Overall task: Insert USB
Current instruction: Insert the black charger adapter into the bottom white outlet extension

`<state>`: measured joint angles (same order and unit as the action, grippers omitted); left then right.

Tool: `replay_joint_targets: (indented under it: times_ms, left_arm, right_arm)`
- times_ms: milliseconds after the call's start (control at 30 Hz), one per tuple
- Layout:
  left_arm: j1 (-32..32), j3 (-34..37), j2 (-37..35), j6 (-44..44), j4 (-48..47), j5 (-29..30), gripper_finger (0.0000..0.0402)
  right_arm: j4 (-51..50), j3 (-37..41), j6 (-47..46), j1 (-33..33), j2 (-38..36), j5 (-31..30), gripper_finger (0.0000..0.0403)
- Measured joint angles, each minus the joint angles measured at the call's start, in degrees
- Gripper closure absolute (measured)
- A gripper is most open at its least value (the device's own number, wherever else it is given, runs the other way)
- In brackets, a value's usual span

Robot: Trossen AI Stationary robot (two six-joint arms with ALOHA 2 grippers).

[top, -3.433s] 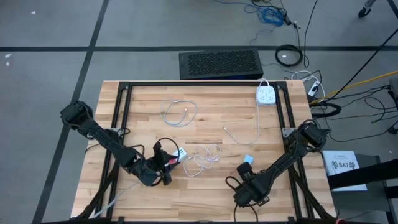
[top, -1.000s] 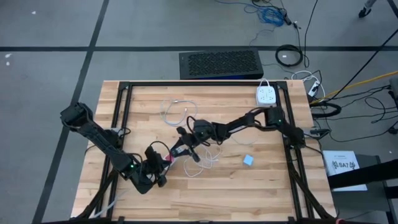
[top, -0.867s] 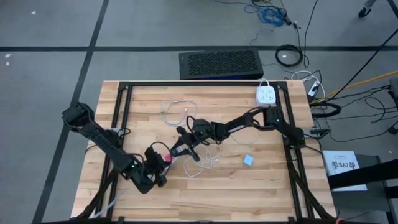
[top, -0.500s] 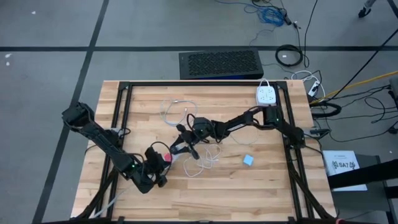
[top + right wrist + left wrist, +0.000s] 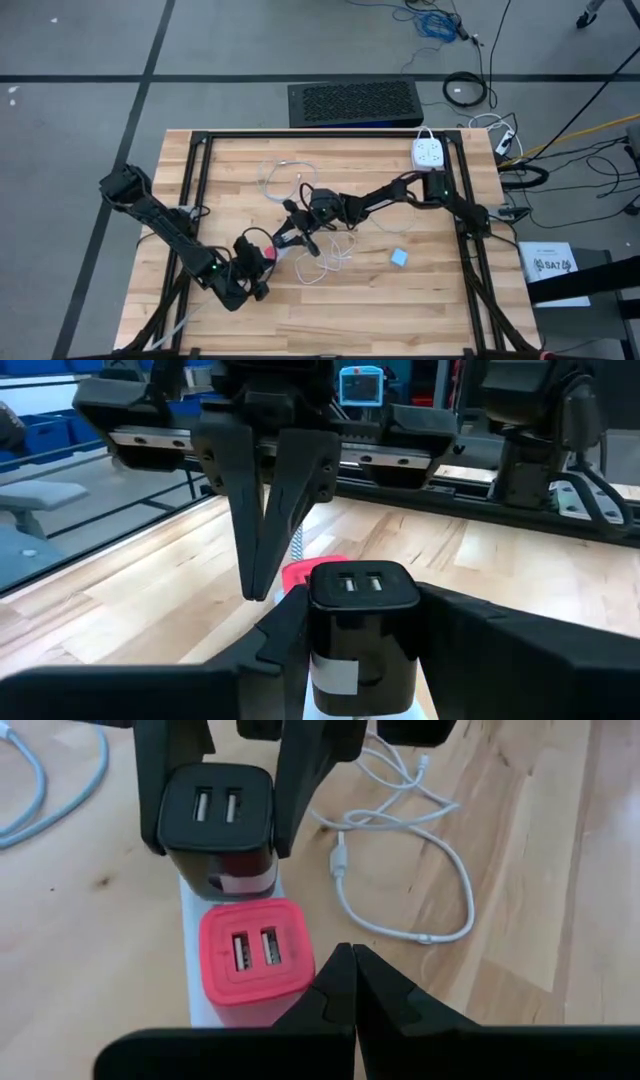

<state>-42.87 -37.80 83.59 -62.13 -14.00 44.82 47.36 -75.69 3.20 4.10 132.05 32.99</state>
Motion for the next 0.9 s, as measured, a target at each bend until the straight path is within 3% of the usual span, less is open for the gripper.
replay_joint_targets:
  times_ms: [433, 900]
  left_arm:
    - [-0.78, -0.02, -0.04, -0.15, 0.13, 0.40, 0.0402]
    - [-1.14, -0.02, -0.07, -0.48, 1.03, 1.11, 0.0402]
  right_arm:
    - [0.46, -4.32, -5.52, 0.43, 4.35, 5.02, 0.0286]
    - [-7.13, -4.56, -0.09, 0.61, 3.82, 3.71, 0.0286]
